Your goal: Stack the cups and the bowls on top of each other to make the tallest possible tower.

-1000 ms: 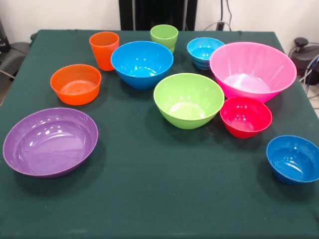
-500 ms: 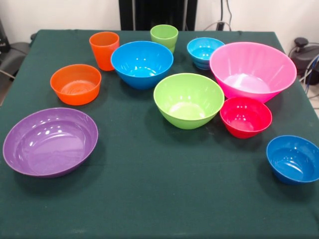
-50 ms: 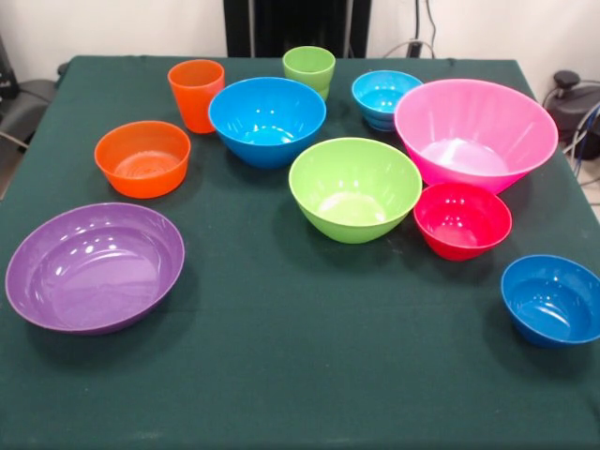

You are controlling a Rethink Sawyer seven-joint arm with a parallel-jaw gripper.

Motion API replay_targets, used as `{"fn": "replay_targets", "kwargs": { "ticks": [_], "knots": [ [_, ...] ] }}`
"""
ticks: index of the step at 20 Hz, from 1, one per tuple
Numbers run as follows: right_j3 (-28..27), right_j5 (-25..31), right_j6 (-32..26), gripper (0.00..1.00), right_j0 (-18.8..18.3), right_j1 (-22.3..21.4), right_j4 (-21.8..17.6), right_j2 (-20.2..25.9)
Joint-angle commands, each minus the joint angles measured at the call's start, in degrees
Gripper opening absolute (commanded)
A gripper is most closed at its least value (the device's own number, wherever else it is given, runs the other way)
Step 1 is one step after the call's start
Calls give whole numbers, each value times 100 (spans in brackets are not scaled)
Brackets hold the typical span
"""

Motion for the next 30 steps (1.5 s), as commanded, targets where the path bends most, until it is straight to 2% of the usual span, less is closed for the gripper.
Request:
{"fn": "replay_targets", "kwargs": {
  "ticks": [1,5,15,30],
  "knots": [
    [1251,1026,499,100,249,-989,14,-570],
    [1430,816,467,100,276,-1001,7,-637],
    [1915,762,621,100,587,-1436,27,-993],
    [2137,513,616,100,656,-1467,118,-1084]
  ]
}}
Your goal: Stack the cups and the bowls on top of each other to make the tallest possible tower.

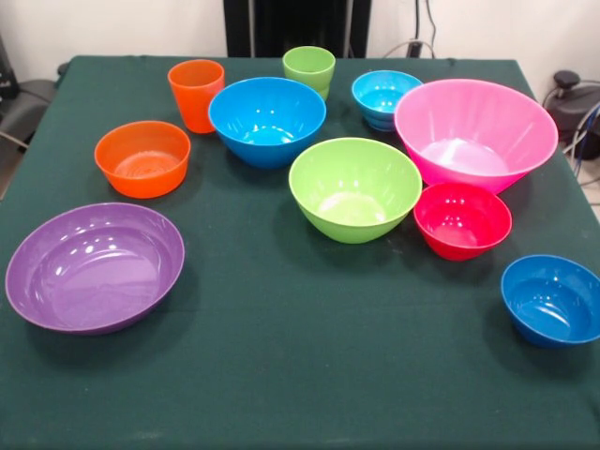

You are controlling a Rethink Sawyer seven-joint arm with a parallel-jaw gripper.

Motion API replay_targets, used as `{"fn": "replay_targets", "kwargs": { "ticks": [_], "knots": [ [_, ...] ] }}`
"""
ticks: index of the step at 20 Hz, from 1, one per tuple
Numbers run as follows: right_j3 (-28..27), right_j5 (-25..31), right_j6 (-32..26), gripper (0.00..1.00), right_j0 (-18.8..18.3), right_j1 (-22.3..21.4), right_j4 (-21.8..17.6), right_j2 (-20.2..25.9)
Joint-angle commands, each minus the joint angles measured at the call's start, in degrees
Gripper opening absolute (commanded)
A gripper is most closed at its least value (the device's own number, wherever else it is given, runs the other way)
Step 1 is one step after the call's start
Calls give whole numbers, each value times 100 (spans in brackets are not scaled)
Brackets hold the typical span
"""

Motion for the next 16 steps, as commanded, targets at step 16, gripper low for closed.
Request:
{"fn": "replay_targets", "kwargs": {
  "ticks": [16],
  "knots": [
    [1082,2302,1818,100,1065,-1794,-167,-1231]
  ]
}}
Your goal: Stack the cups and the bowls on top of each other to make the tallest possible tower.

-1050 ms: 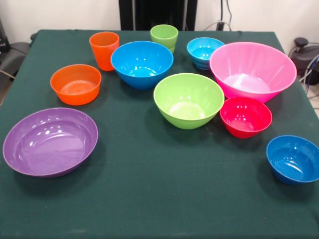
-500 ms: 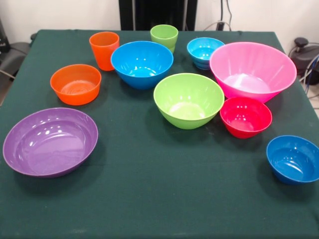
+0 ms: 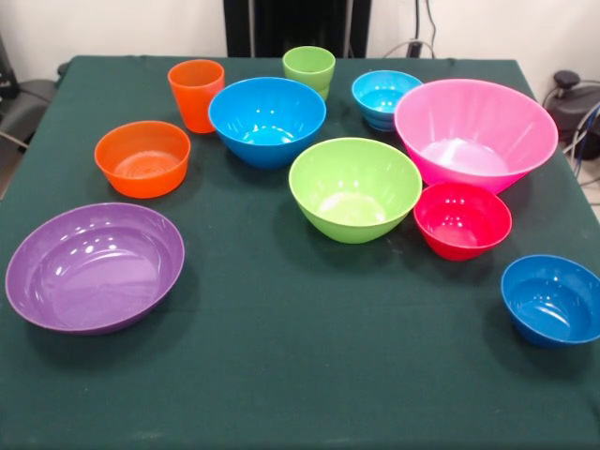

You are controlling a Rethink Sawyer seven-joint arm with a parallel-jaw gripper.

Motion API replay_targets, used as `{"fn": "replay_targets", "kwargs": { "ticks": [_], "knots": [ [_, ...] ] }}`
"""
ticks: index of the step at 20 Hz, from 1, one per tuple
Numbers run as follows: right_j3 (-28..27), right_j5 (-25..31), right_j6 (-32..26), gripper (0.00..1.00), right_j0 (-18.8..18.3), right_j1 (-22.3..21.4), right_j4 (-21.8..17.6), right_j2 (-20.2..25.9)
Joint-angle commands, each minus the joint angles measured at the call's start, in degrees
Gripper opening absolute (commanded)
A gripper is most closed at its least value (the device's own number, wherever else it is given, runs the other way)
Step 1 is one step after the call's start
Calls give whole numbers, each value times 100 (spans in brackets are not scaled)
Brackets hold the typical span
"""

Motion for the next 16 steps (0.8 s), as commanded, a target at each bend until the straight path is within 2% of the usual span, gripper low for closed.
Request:
{"fn": "replay_targets", "kwargs": {
  "ticks": [1,4,6,9,11,12,13,14,16],
  "knots": [
    [1133,1668,1976,100,687,-1524,-215,-1190],
    [1047,1574,2380,100,917,-1342,-190,-1118],
    [1032,1403,2397,100,918,-1153,-160,-1095],
    [1026,798,1975,100,567,-494,99,-901],
    [991,260,1532,100,114,148,297,-615],
    [849,-43,1608,100,-106,506,51,-450],
    [803,-388,1463,100,-396,903,65,-229],
    [663,-691,1525,100,-609,1266,-128,-73],
    [199,-1143,1782,100,-805,1948,-718,-17]
  ]
}}
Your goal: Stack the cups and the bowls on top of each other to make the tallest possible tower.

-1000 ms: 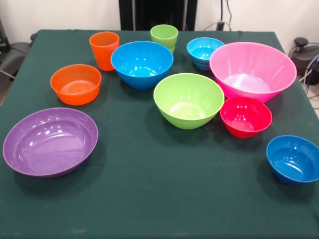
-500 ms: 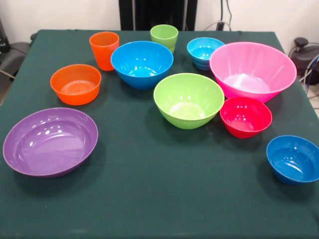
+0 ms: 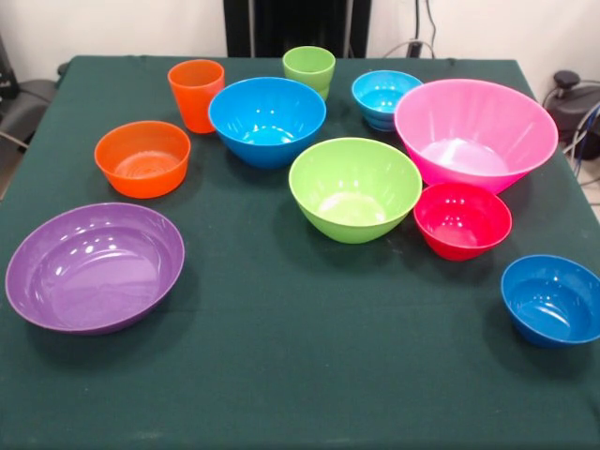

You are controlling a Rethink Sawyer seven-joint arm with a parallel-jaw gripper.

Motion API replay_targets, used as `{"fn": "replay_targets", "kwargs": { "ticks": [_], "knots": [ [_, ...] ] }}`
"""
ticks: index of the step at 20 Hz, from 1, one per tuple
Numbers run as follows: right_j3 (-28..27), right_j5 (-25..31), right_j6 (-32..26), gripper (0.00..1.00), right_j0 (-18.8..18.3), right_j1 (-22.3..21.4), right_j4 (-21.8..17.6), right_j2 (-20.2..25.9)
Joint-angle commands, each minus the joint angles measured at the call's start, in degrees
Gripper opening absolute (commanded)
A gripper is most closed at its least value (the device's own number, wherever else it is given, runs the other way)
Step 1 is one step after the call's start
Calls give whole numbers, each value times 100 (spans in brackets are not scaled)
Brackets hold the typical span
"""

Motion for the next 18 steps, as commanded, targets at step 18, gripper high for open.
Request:
{"fn": "replay_targets", "kwargs": {
  "ticks": [18],
  "knots": [
    [-719,-1684,-1309,100,-4781,3472,-3547,2193]
  ]
}}
